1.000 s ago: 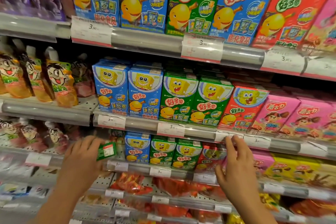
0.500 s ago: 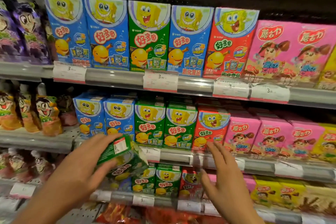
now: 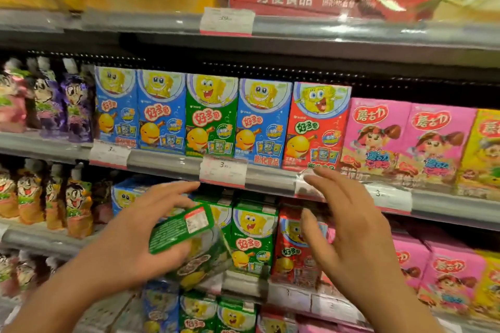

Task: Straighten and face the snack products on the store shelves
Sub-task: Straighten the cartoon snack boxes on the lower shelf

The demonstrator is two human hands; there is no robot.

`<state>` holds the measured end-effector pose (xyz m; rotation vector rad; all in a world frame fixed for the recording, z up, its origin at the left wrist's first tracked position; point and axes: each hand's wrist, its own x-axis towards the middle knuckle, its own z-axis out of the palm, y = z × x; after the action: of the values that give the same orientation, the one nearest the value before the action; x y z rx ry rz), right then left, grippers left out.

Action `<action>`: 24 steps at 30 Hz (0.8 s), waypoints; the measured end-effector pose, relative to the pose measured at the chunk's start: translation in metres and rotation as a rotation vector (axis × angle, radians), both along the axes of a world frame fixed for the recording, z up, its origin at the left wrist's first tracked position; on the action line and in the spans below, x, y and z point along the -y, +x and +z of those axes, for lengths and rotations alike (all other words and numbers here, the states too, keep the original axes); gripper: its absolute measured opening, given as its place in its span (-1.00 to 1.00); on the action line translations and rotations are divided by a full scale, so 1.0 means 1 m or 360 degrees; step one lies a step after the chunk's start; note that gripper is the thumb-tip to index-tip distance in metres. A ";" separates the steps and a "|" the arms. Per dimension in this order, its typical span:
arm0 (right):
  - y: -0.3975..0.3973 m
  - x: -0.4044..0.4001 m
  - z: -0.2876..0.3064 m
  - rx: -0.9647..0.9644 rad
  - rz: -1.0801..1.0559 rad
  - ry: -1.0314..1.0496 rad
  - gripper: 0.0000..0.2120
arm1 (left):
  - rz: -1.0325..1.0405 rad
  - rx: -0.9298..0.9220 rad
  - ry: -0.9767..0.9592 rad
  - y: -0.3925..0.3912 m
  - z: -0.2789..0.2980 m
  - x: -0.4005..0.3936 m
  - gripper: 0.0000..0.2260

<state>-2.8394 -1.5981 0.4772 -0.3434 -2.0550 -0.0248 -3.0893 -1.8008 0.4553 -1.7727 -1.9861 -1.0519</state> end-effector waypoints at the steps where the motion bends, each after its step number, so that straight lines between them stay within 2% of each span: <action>1: -0.003 0.000 0.011 0.0012 -0.0041 0.0072 -0.59 | -0.0027 0.0007 0.0018 -0.004 0.006 -0.001 -0.58; 5: -0.019 -0.002 0.057 0.0051 -0.0181 0.0309 -0.61 | -0.0148 0.0078 0.0060 -0.025 0.012 -0.011 -0.60; 9: -0.052 -0.001 0.094 0.0175 -0.0471 0.0517 -0.50 | -0.0231 0.0177 0.0124 -0.056 0.005 -0.015 -0.60; 13: -0.090 0.007 0.121 0.0278 -0.0747 0.0423 -0.40 | -0.0336 0.0245 0.0124 -0.093 0.000 -0.015 -0.51; 16: -0.109 0.010 0.136 0.0417 -0.1014 0.0377 -0.35 | -0.0502 0.0262 0.0139 -0.106 -0.004 -0.017 -0.54; 20: -0.117 0.018 0.144 0.0531 -0.1170 0.0327 -0.55 | -0.0605 0.0483 0.0055 -0.116 -0.005 -0.013 -0.48; 24: -0.118 0.040 0.152 0.0413 -0.1159 0.0291 -0.62 | -0.0579 0.0498 -0.0123 -0.120 -0.001 -0.010 -0.44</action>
<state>-2.9571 -1.6380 0.6296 -0.9945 -2.0493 -0.7253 -3.2089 -1.7909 0.4546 -2.1832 -1.9349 -1.4610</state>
